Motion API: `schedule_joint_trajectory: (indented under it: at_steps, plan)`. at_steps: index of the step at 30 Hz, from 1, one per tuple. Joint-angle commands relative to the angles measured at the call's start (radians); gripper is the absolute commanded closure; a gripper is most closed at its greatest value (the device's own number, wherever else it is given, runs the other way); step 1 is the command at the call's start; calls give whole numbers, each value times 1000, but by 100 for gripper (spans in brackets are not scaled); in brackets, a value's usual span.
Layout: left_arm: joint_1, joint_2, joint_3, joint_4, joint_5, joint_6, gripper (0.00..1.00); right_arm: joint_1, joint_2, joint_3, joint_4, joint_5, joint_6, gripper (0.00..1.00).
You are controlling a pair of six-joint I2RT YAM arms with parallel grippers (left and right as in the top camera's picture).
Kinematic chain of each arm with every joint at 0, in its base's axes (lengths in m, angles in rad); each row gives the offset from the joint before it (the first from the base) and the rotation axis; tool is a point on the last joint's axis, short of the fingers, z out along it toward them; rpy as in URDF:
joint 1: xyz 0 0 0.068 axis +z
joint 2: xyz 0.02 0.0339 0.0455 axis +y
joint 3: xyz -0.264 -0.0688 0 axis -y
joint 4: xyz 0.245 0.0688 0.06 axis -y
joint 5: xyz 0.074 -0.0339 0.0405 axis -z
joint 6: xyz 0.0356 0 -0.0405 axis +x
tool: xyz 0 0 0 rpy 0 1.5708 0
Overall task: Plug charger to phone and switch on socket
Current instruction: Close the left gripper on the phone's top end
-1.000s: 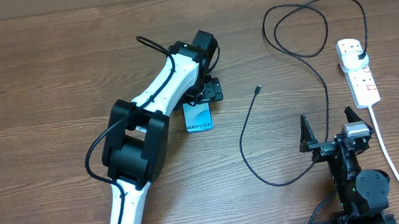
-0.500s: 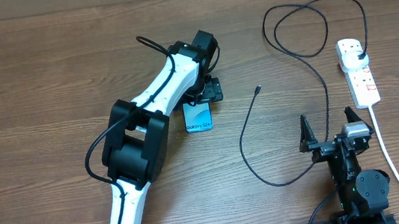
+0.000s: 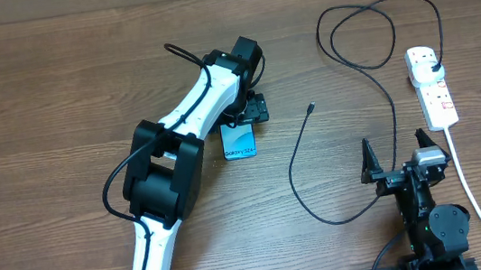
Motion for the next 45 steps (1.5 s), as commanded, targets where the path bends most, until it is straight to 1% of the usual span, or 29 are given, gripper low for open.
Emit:
schedule_joint_trajectory:
  at_steps: [1, 27, 30, 45]
  plan:
    - [-14, 19, -43, -6, -13, -2, 0, -3, -10, -11, 6, 6, 5, 0]
    - [-14, 19, -43, -24, -14, -2, 0, -3, -10, -11, 6, 6, 5, 0]
    - [-14, 19, -43, -24, -14, -2, 4, -3, -10, -11, 6, 6, 5, 0]
    - [-14, 19, -43, -23, -14, -2, 6, -3, -10, -11, 6, 6, 5, 0]
